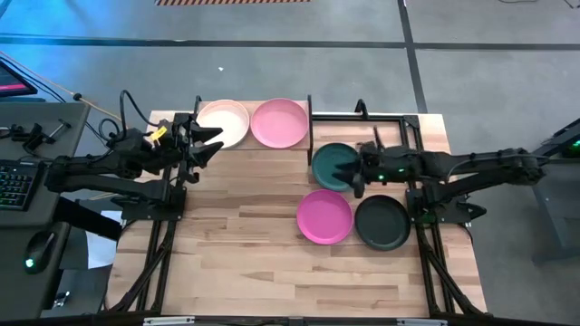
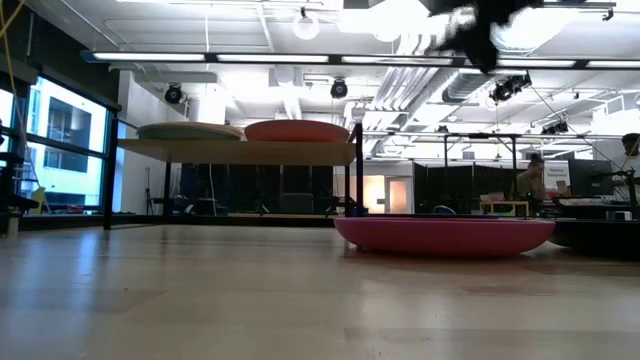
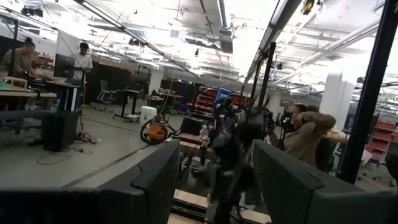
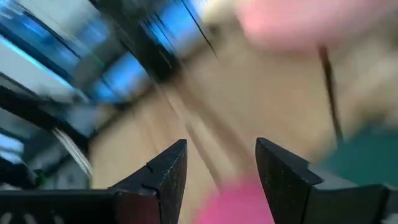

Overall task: Place and stack plates onto a shelf
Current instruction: Stack the pink plate on top of the light pink plate

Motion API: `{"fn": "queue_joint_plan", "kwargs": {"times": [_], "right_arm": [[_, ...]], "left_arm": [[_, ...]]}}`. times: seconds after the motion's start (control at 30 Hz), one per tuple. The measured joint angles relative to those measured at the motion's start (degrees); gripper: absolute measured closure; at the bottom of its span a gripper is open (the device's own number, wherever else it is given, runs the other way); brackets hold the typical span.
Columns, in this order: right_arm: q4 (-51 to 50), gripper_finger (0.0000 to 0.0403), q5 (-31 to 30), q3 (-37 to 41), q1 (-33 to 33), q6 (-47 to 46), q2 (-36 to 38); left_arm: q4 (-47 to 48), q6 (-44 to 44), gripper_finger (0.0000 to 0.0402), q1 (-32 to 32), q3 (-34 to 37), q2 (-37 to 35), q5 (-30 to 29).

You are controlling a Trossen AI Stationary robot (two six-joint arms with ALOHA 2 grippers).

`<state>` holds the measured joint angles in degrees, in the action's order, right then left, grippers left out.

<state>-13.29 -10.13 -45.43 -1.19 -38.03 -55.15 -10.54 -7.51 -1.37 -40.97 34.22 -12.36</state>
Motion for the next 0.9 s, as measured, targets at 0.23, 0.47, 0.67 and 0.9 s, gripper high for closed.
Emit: {"fn": "queue_joint_plan", "kwargs": {"times": [0.23, 0.47, 0.67, 0.9], "right_arm": [[-22.7, 0.0231, 11.0, 3.9, 0.4, -12.8, -8.7], [-17.8, 0.0231, 13.9, 6.8, 0.4, -12.4, -20.2], [-13.0, 0.0231, 11.9, 5.4, 0.4, -11.0, -27.2], [-12.0, 0.0231, 11.9, 5.3, 0.4, -11.3, -31.6]], "left_arm": [[0.0, -0.9, 0.0212, 0.0, 0.0, 0.0, -0.3], [0.1, -0.9, 0.0212, 0.0, 0.0, 0.0, -0.4], [0.1, -0.9, 0.0212, 0.0, 0.0, 0.0, -0.4], [0.1, -0.9, 0.0212, 0.0, 0.0, 0.0, -0.4]]}}
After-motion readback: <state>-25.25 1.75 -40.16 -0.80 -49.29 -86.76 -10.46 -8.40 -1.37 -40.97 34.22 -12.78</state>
